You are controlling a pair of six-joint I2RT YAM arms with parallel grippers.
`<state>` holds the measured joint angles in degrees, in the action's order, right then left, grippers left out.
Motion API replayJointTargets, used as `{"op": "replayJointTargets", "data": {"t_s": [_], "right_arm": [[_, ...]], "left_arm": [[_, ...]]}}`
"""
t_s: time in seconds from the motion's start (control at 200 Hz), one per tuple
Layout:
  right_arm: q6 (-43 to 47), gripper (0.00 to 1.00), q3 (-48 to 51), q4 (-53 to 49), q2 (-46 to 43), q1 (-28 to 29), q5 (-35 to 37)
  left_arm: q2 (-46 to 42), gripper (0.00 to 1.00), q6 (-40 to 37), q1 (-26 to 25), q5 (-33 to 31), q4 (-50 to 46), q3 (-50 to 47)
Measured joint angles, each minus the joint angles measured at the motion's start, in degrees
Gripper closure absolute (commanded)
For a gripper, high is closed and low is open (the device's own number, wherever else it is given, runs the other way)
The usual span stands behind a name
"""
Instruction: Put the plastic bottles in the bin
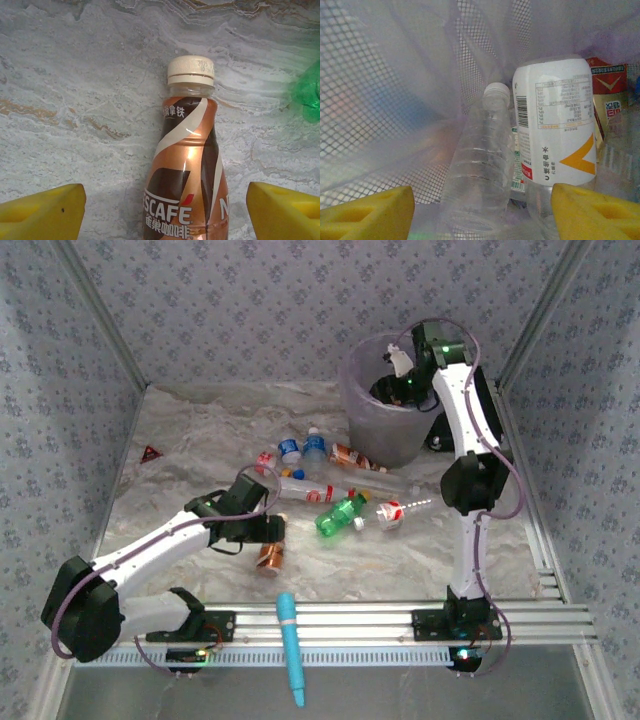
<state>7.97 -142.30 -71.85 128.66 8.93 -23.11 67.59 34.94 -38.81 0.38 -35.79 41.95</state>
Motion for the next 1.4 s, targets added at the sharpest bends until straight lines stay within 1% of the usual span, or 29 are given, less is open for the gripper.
{"op": "replayJointTargets", "data": {"t_s": [0.25, 0.395, 0.465, 0.53, 0.705, 0.855, 0.905, 1.129, 1.189, 1.219, 1.249, 1.399], "right_arm": [[-0.48, 0.25, -0.90, -0.76, -3.19, -1.57, 1.46], [-1.42, 0.21, 0.15, -0.57, -9.51, -3.61, 1.95], [-2.25, 0.17, 2.56, -0.11, -14.25, -4.87, 1.90], [-3.21, 0.15, 5.57, 0.87, -19.08, -6.01, 1.75], [-5.38, 0.09, 15.39, 4.24, -30.29, -7.19, 1.64], [-7.30, 0.05, 26.56, 7.93, -37.05, -7.04, 1.31], [-7.85, 0.05, 30.14, 9.03, -38.82, -7.04, 1.33], [-10.12, 0.04, 42.36, 13.33, -44.85, -7.04, 1.29], [-10.40, 0.03, 45.24, 14.36, -46.71, -7.02, 1.31], [-10.62, 0.00, 46.66, 14.99, -47.65, -6.93, 1.33], [-10.99, 0.00, 48.48, 15.91, -48.85, -6.73, 1.51], [-12.48, 0.00, 56.61, 19.67, -55.19, -4.85, 2.86]], "left_arm": [[0.55, 0.18, 0.02, -0.09, 0.44, 1.36, -2.16], [1.51, 0.18, 0.04, -0.37, 1.62, 2.86, -3.19], [1.90, 0.18, 0.09, -0.63, 2.14, 3.50, -3.43], [2.25, 0.18, 0.13, -0.79, 3.06, 3.93, -3.56], [2.29, 0.10, 0.66, -1.42, 4.85, 4.11, -3.93], [2.27, 0.01, 1.18, -2.38, 5.81, 3.06, -3.93], [2.27, 0.00, 1.31, -3.02, 6.34, 2.73, -3.96], [2.27, 0.02, 2.12, -4.96, 8.33, 1.86, -5.40], [2.27, 0.03, 2.16, -5.31, 8.41, 0.63, -5.55], [2.27, 0.03, 2.19, -5.66, 8.39, 0.00, -5.55], [2.25, 0.03, 2.16, -6.01, 8.37, -0.70, -5.55], [2.27, 0.08, 2.10, -6.71, 8.37, -4.04, -5.55]]}}
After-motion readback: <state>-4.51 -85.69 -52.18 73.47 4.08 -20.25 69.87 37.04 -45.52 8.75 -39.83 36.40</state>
